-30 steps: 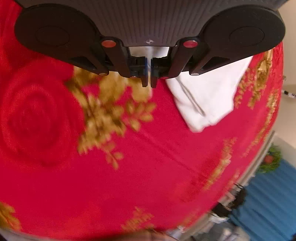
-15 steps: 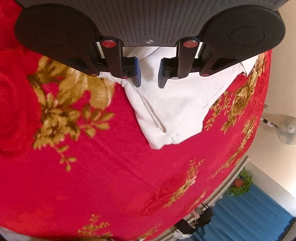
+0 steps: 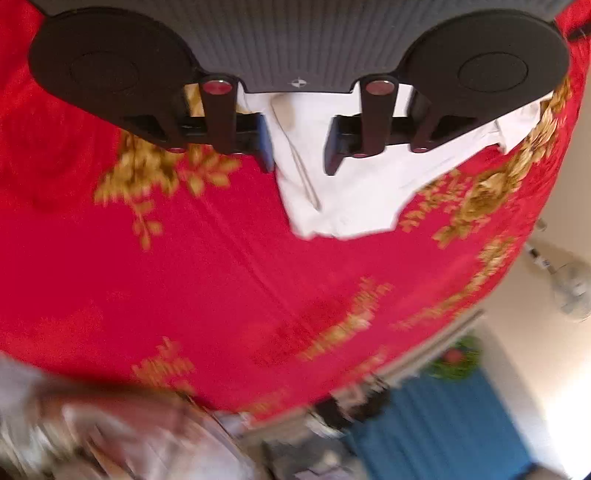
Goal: Fold small clothes
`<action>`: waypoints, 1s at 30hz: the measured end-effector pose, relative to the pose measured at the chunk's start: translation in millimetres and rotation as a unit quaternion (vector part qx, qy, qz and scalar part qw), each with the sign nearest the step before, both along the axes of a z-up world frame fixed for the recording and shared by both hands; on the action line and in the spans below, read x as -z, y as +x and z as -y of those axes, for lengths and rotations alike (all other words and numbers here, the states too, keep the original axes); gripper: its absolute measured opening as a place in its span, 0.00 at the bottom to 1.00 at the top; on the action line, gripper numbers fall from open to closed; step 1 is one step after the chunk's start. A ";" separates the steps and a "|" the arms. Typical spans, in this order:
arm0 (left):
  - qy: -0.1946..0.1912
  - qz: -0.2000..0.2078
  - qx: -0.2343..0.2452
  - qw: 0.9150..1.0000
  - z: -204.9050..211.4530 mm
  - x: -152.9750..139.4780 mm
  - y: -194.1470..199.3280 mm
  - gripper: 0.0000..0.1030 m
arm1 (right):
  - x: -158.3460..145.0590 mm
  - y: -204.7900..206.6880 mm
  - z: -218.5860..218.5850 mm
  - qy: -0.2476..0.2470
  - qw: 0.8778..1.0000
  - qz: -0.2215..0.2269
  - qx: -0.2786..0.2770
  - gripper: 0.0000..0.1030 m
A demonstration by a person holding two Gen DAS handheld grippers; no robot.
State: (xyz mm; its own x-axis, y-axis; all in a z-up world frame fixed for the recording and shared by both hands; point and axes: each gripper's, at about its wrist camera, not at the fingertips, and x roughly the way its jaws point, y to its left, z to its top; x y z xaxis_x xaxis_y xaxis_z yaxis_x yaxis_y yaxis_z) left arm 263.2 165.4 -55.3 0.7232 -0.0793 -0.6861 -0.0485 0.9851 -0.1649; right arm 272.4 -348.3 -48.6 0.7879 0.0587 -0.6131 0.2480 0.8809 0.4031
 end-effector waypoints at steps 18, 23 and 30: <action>0.057 0.072 0.061 0.994 69.7 -109.2 -144.7 0.45 | -87.3 -198.8 13.3 -0.072 0.994 0.043 -0.066 0.44; 0.044 0.067 0.077 0.994 67.4 -100.2 -206.5 0.45 | -67.3 -235.4 29.2 -0.062 0.996 0.028 -0.053 0.44; 0.019 -0.061 0.025 0.998 36.9 -23.7 -247.8 0.43 | -5.7 -242.9 53.7 -0.016 0.996 -0.077 -0.049 0.44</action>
State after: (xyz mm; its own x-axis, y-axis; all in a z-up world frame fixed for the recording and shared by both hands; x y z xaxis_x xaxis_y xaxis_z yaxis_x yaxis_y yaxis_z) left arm 15.3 128.6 -31.6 0.6293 -0.0844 -0.7726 -0.0174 0.9923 -0.1226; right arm 29.6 -402.1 -42.9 0.6762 0.1104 -0.7284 0.2160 0.9156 0.3393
